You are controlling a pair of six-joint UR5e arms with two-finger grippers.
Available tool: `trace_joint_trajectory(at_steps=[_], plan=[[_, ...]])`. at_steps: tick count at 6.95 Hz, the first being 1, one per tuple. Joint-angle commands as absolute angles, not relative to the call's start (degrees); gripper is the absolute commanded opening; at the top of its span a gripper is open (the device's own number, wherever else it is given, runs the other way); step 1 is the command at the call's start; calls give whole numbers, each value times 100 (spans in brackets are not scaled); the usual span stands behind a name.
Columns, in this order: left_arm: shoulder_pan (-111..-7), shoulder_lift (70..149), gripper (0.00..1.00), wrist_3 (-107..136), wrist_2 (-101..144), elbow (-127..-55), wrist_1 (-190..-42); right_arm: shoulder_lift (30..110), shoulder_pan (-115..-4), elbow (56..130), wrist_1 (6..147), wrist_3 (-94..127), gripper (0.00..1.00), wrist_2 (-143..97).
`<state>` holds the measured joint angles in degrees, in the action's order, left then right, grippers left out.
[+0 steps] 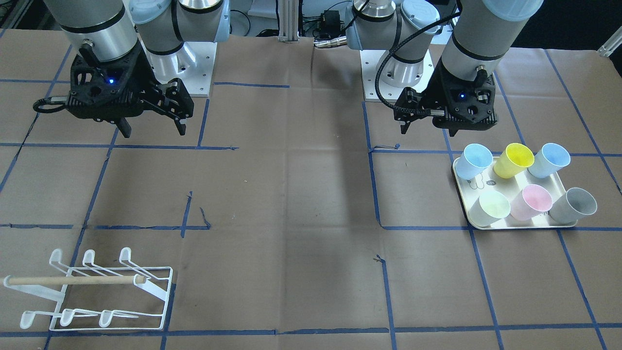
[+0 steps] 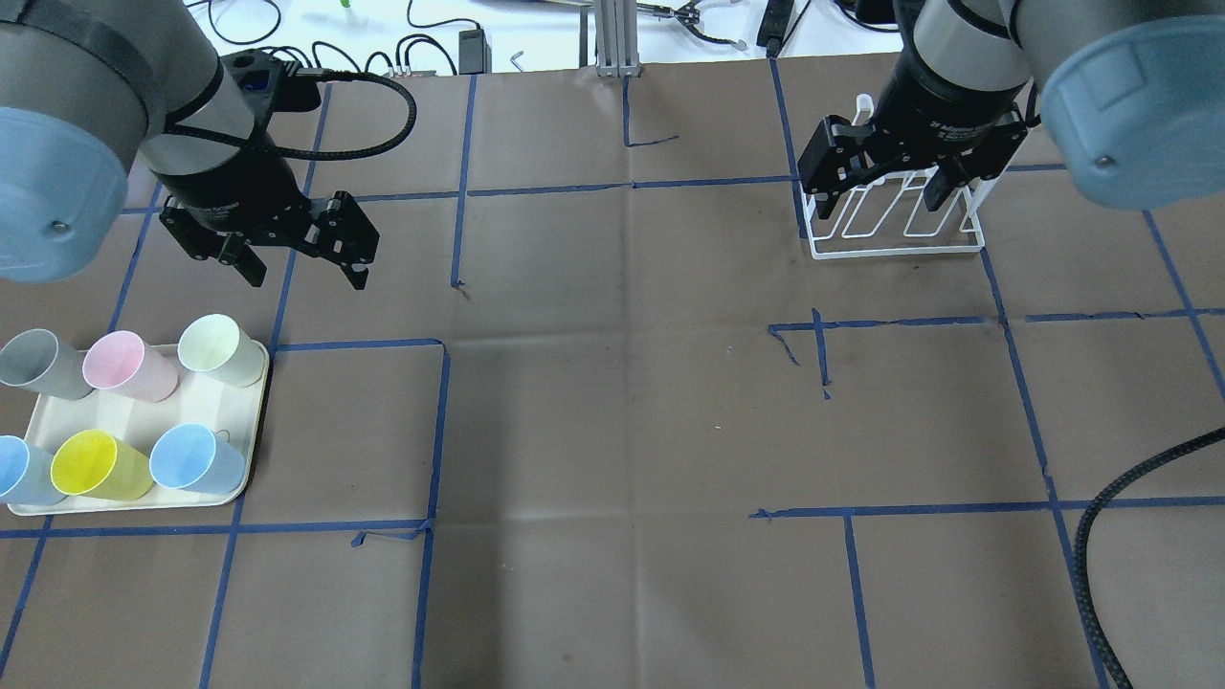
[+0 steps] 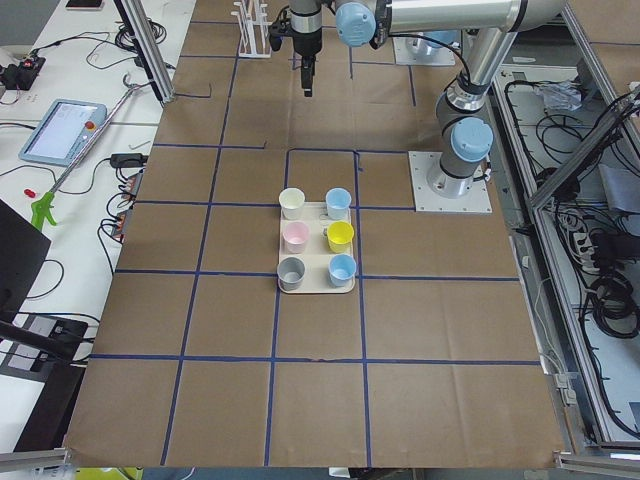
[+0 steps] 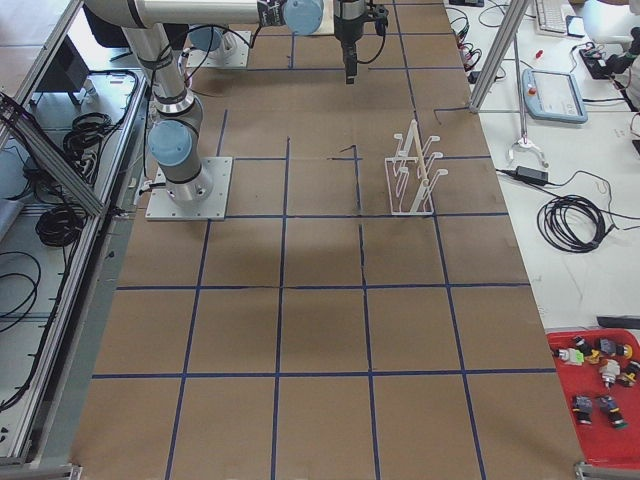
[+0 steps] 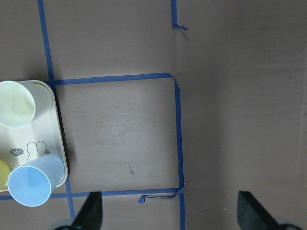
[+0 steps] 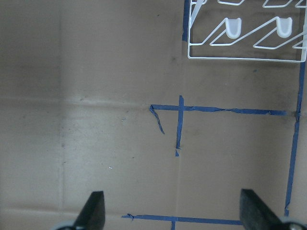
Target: Transfer IKEA cup to right arm and place on rack
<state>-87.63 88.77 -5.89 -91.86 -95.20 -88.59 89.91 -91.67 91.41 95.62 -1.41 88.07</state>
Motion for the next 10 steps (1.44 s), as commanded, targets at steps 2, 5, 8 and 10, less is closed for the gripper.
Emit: trace_joint_trajectory(at_steps=[2, 5, 8, 10], plan=[[-8763, 8894, 100, -589, -9185, -9501, -8842, 8991, -9167, 9141, 9562, -141, 100, 8807], [-8763, 8912, 100, -589, -9185, -9510, -8807, 8982, -9167, 9149, 9562, -141, 100, 8807], [-8763, 8903, 100, -598, -9185, -9527, -8807, 8974, -9167, 9158, 9571, -141, 100, 8807], [-8745, 8886, 100, -589, -9185, -9536, -8684, 8947, -9167, 9176, 9580, -141, 100, 8798]])
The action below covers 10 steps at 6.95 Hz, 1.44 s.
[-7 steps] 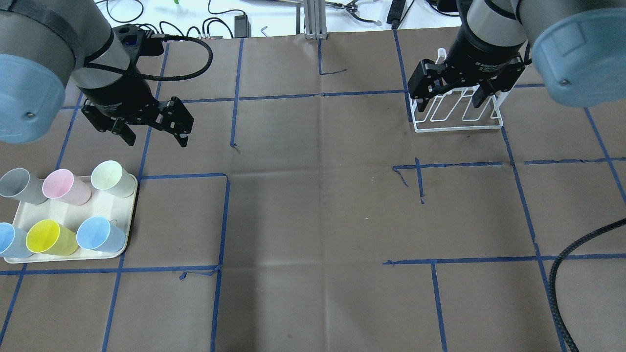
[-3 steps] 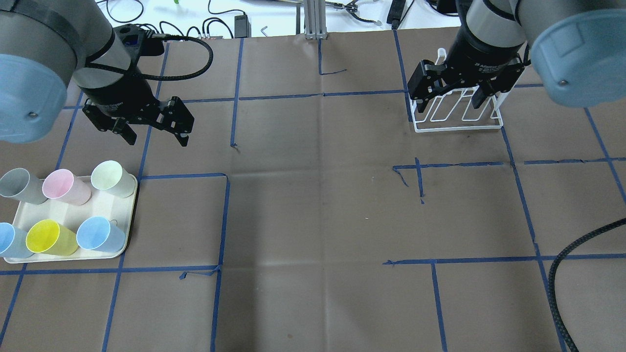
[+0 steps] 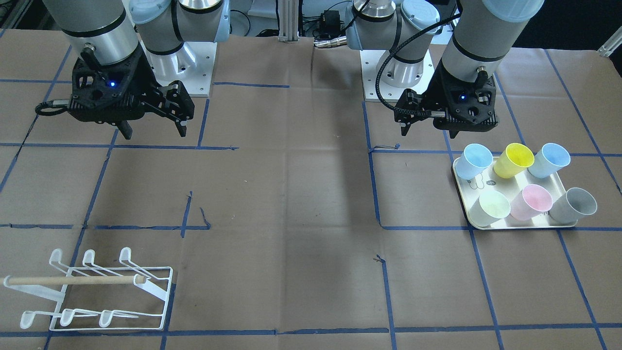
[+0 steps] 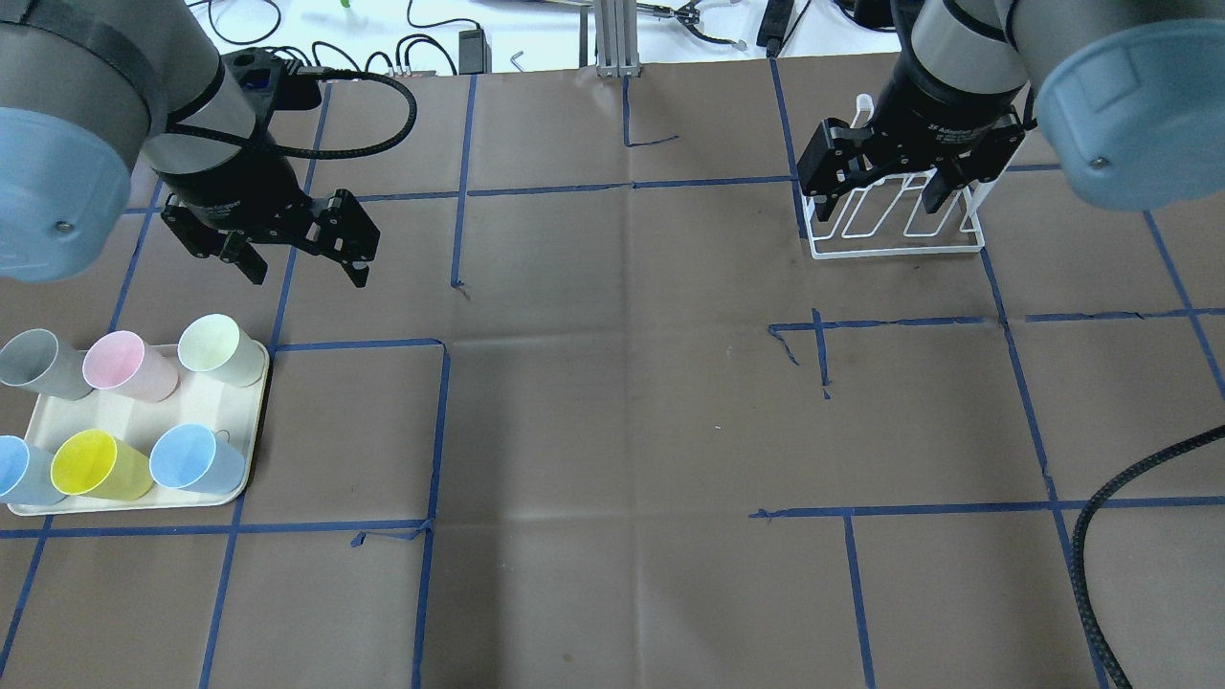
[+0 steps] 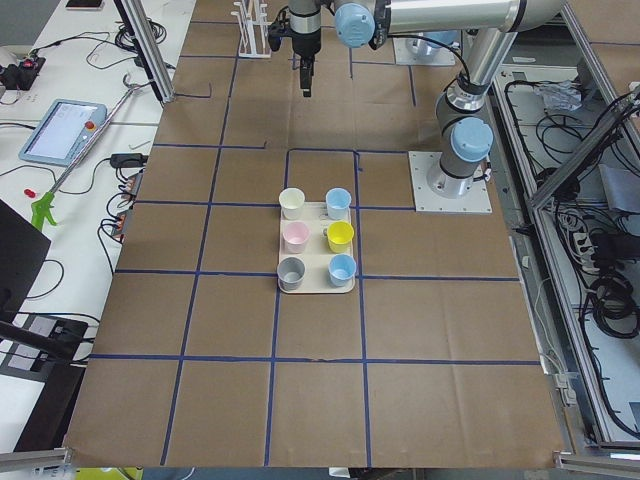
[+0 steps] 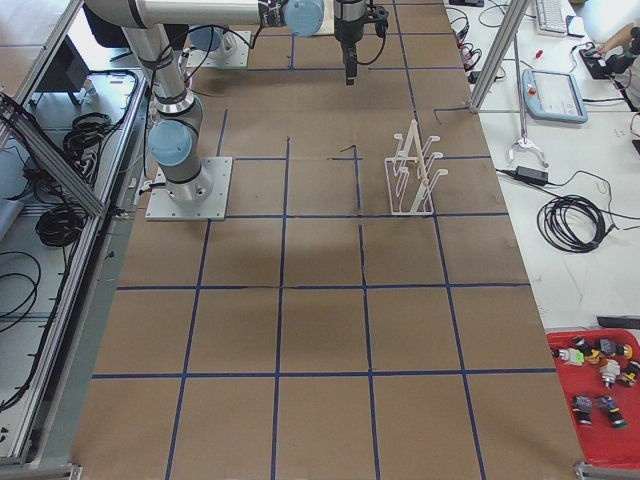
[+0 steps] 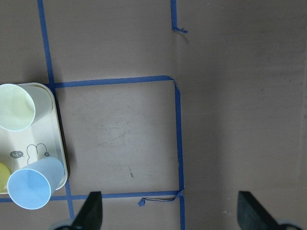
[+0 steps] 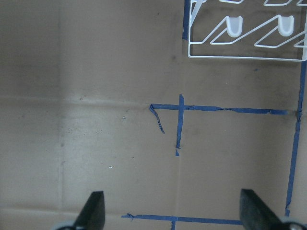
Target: Transfer IKEA cup to right arm and place on rack
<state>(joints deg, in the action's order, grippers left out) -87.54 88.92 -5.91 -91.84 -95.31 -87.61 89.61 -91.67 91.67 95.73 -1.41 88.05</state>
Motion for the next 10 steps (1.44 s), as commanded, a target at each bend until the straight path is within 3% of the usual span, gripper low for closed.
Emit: trace_joint_trajectory(at_steps=[1, 3, 7, 10], plan=[[-8702, 8860, 100, -598, -9185, -9527, -8666, 8930, -9167, 9176, 9597, -141, 100, 8798], [-8440, 8842, 100, -912, -9185, -9536, -8535, 8869, -9167, 9184, 9615, -141, 100, 8807], [-6885, 8877, 100, -2650, -9185, -9554, -8508, 8842, -9167, 9185, 9633, -141, 100, 8798], [-6627, 9069, 99, -2927, -9176, -9554, -8412, 8842, -9167, 9176, 9633, -141, 100, 8807]])
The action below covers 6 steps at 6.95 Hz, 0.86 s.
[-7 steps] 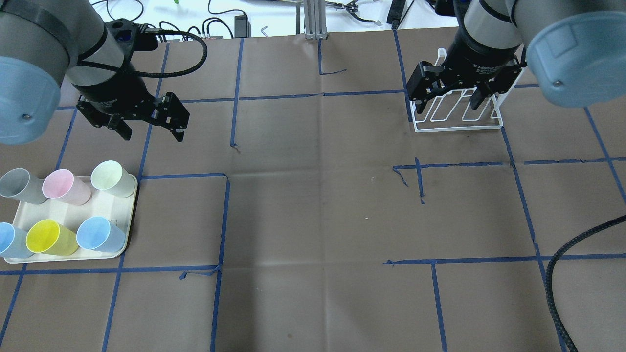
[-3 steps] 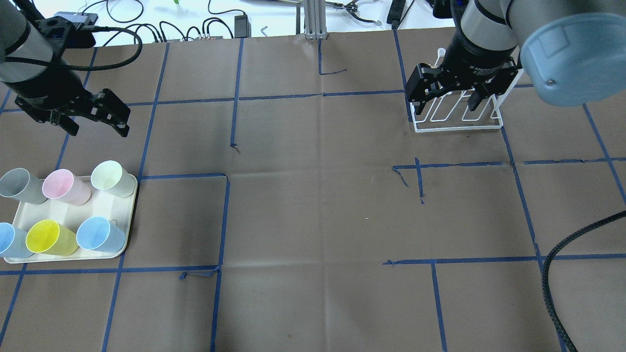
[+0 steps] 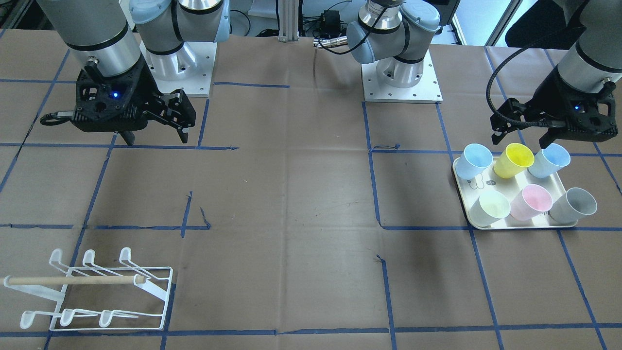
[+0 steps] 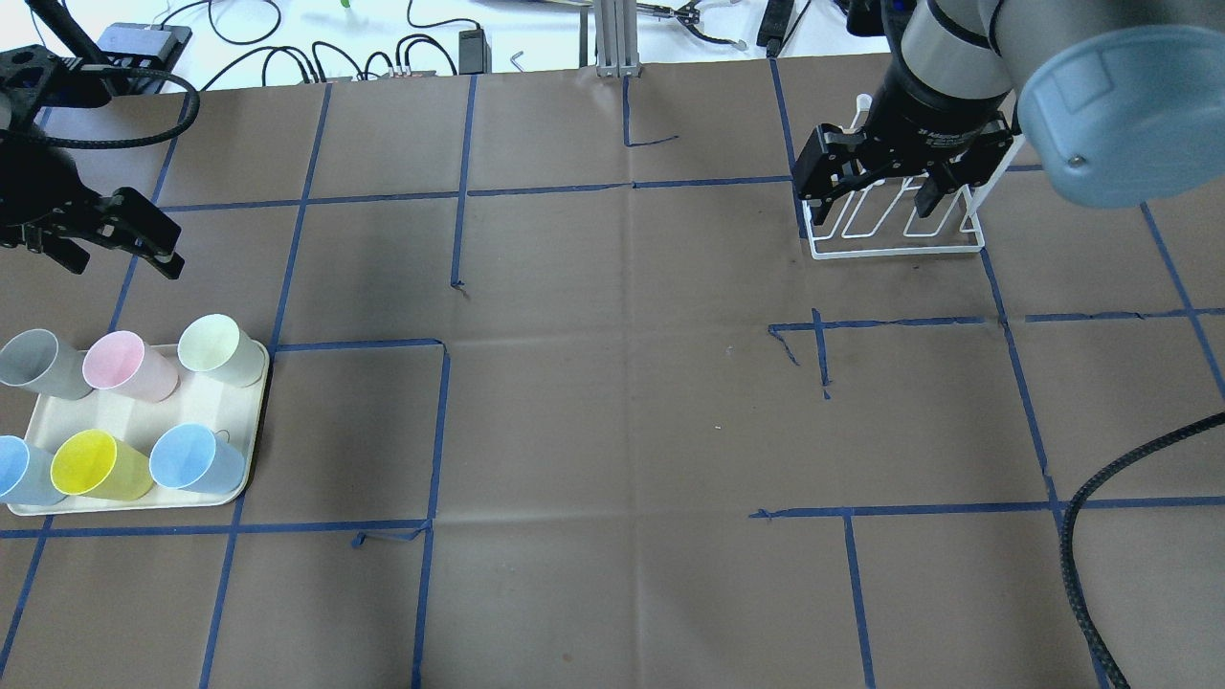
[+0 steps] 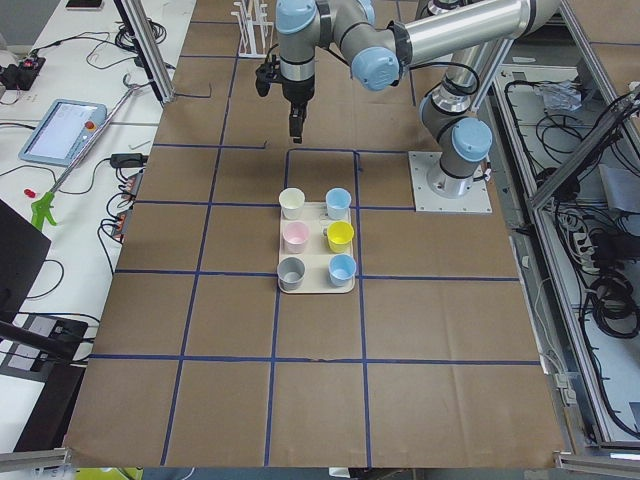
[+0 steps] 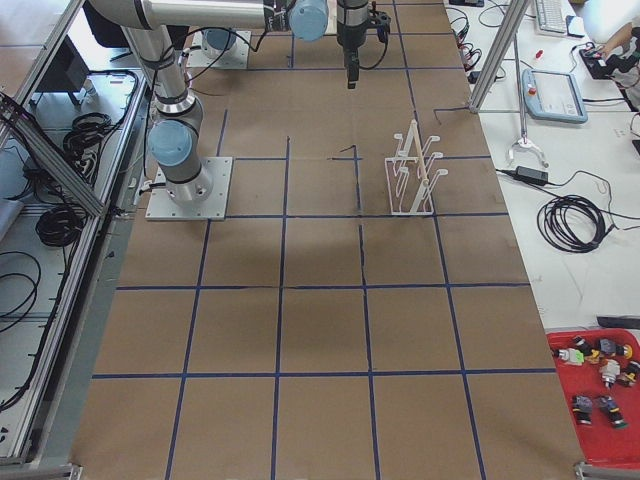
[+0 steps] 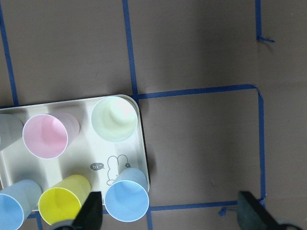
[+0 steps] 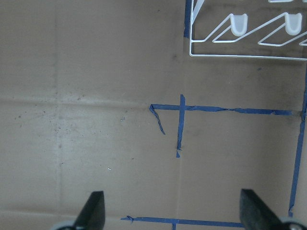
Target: Transfer IKEA cup to right arm and place on rack
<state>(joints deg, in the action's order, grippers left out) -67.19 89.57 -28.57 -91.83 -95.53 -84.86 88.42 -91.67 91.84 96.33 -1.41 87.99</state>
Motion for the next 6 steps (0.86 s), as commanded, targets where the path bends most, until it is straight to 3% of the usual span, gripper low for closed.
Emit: trace_joint_trajectory(at_steps=[1, 4, 6], plan=[[-6557, 9227, 99, -2935, -9167, -9562, -8263, 8842, -9167, 9176, 9633, -141, 100, 8807], [-6398, 9772, 99, -3130, -9158, -10062, -6729, 8859, -9167, 9184, 9598, -141, 100, 8807], [-6416, 9817, 99, -2664, -9132, -10379, -6592, 8842, -9158, 9202, 9554, -141, 100, 8807]])
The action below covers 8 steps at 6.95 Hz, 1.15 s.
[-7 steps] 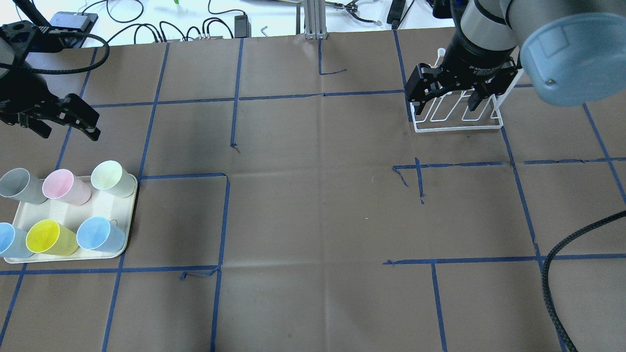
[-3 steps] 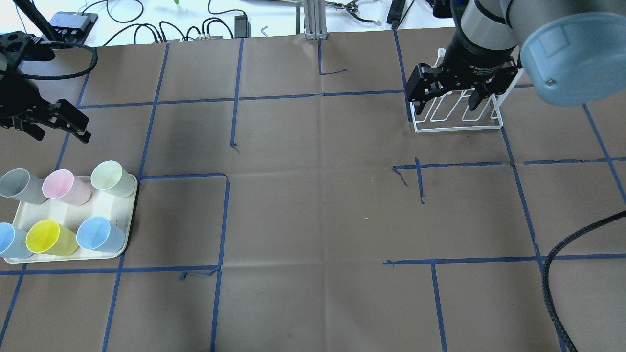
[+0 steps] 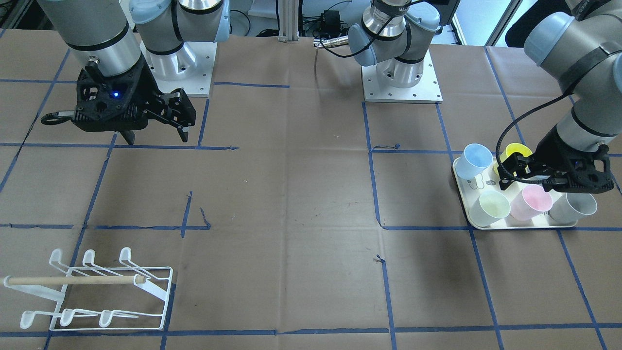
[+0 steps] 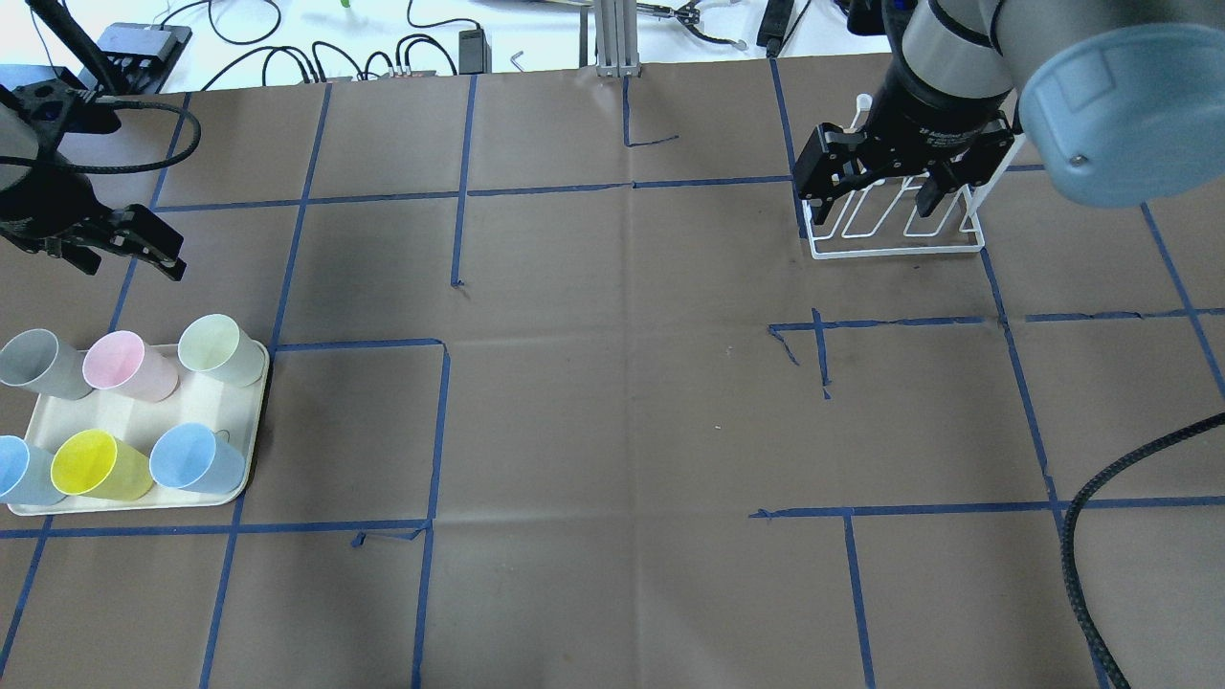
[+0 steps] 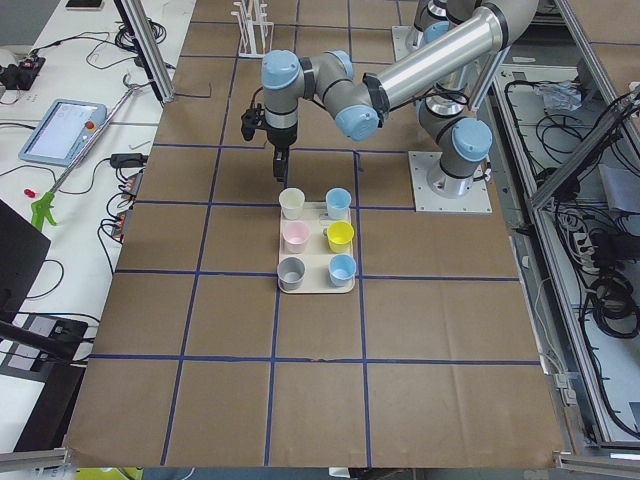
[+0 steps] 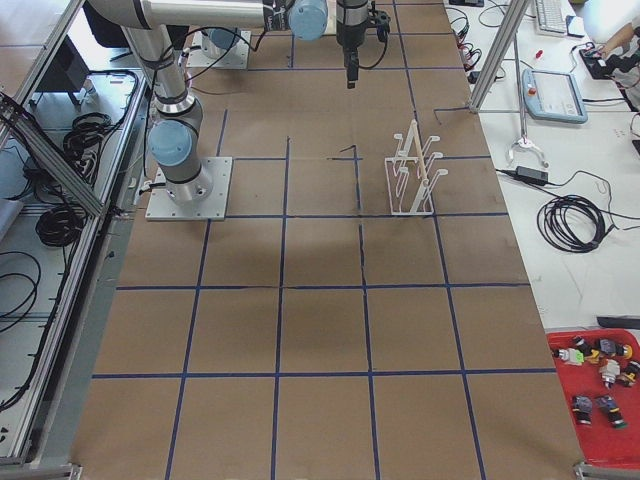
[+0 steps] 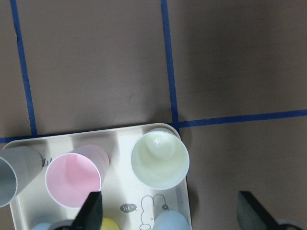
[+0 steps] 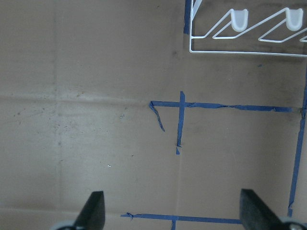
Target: Transfer IKEA cup to right arm and place on rack
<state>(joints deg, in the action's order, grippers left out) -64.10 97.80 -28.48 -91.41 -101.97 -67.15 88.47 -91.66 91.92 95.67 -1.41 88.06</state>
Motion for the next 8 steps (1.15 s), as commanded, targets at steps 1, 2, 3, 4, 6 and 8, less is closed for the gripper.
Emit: trace_joint_trajectory(at_steps=[1, 2, 3, 4, 6, 8], plan=[[-6416, 9826, 99, -2620, -9114, -10519, -6557, 8903, -9158, 9185, 9554, -141, 100, 8807], [-6425, 9852, 99, -2550, -9062, -10686, -6383, 8842, -9158, 9193, 9589, -141, 100, 8807], [-6425, 9861, 99, -2558, -9027, -10879, -6111, 8877, -9158, 9185, 9563, -141, 100, 8807], [-6425, 9940, 99, -2566, -9026, -11055, -5778, 8851, -9158, 9176, 9597, -141, 100, 8807], [-6442, 10247, 99, -2567, -9009, -11249, -5354, 8860, -9167, 9167, 9606, -141, 100, 8807], [-6451, 10274, 99, -2558, -8956, -11600, -4959, 8868, -9167, 9176, 9598, -141, 100, 8807]])
